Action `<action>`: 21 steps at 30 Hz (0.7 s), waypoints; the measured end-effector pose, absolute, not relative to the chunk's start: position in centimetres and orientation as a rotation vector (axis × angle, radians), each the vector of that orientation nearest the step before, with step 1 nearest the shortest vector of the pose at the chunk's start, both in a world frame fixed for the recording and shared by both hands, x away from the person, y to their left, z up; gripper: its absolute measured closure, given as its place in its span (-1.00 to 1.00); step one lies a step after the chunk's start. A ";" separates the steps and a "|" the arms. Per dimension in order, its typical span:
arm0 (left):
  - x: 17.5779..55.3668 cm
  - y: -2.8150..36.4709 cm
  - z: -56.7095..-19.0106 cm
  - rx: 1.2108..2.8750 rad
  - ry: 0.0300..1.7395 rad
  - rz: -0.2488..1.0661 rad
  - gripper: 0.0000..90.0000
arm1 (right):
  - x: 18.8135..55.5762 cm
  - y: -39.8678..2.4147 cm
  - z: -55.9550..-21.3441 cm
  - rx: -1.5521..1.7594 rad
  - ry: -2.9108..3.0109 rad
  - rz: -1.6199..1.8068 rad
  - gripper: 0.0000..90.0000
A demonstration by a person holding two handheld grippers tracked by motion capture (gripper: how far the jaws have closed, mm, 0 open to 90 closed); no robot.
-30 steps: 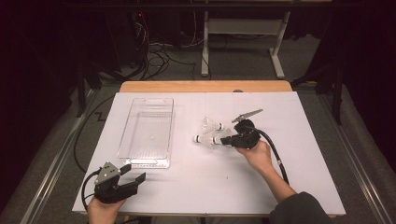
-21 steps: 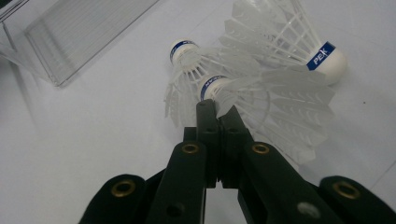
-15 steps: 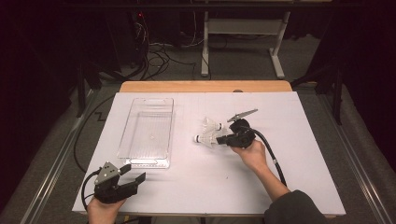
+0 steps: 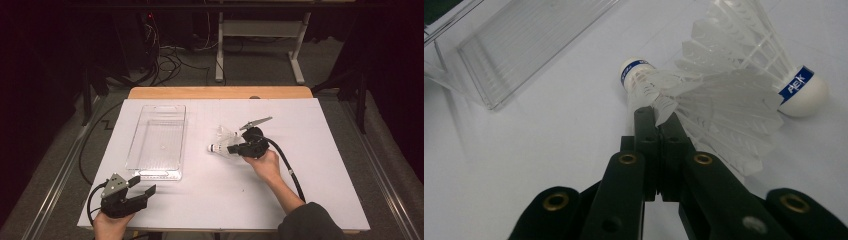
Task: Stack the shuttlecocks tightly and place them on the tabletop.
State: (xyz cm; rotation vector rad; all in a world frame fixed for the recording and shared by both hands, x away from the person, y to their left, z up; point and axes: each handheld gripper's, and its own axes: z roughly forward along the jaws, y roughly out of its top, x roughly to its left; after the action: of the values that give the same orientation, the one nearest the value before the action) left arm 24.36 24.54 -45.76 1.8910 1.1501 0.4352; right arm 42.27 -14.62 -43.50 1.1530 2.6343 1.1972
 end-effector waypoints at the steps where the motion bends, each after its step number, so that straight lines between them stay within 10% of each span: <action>1: 24.4 24.5 -45.8 1.891 1.150 0.435 -0.26 | 42.3 -14.6 -43.5 1.153 2.632 1.203 1.00; 21: 24.4 24.5 -45.8 1.891 1.149 0.434 -0.26 | 42.4 -14.3 -44.4 1.141 2.646 1.127 0.98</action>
State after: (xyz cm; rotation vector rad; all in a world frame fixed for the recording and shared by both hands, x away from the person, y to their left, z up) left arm 24.35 24.51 -45.76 1.8915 1.1487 0.4344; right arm 42.37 -14.34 -44.40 1.1406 2.6459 1.1265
